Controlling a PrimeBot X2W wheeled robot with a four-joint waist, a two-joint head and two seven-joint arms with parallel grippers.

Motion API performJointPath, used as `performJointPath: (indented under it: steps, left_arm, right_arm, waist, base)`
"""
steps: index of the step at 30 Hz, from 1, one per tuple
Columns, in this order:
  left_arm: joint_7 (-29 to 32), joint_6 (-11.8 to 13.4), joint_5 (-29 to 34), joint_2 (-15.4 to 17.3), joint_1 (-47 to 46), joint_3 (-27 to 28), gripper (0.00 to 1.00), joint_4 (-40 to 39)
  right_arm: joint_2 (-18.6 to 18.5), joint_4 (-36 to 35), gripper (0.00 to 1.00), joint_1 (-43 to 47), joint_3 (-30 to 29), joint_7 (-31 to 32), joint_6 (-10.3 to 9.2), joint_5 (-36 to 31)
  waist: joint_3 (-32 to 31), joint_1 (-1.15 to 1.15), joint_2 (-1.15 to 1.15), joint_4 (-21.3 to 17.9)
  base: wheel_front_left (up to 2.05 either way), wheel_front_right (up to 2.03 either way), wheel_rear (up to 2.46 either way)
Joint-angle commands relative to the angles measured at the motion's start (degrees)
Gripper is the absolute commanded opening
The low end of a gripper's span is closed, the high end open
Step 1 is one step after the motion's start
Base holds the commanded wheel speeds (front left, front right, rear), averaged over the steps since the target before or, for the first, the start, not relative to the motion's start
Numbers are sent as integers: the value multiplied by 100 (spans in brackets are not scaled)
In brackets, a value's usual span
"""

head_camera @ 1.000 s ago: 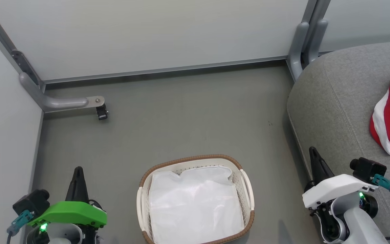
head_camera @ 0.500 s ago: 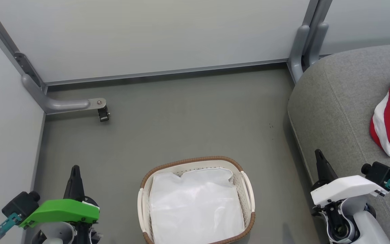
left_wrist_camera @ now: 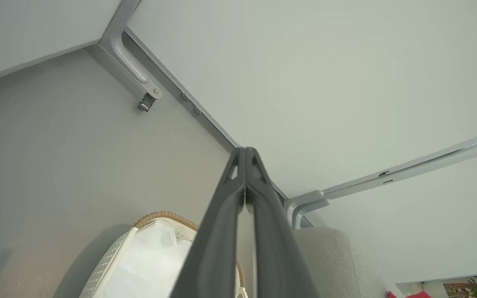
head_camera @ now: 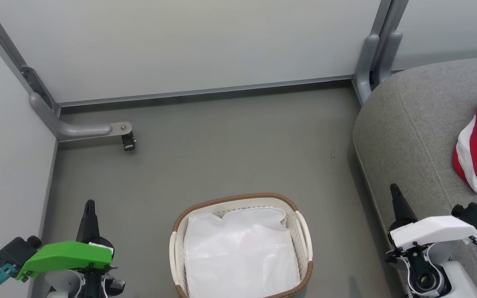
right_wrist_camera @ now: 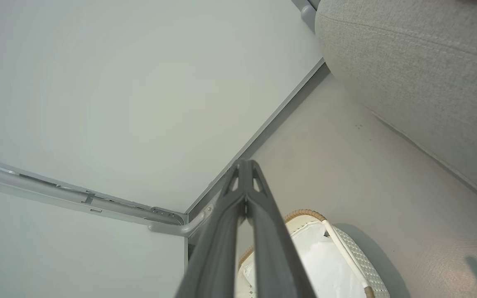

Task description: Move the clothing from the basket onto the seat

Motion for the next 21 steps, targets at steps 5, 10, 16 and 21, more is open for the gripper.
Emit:
performJointPath:
  steps: [5,10,16,21]
  left_arm:
    - [113,-44,-404,37,55,54,0,-139]
    - [195,-45,-715,39,63,81,0,-185]
    - [293,-52,-1056,41,67,109,0,-243]
    - [360,-59,-1329,43,70,129,0,-283]
  right_arm:
    - [-35,-148,0,29,-76,114,-2,423]
    - [-37,-206,0,75,-116,197,-2,733]
    - [-39,-269,0,113,-164,293,-3,1080]
    - [-41,-322,0,140,-202,361,-3,1361]
  waist:
    - [-22,0,0,9]
    - [-44,0,0,17]
    - [-68,0,0,27]
    - [-89,0,0,35]
  base:
    - [0,0,0]
    - [0,0,0]
    - [0,0,0]
    - [0,0,0]
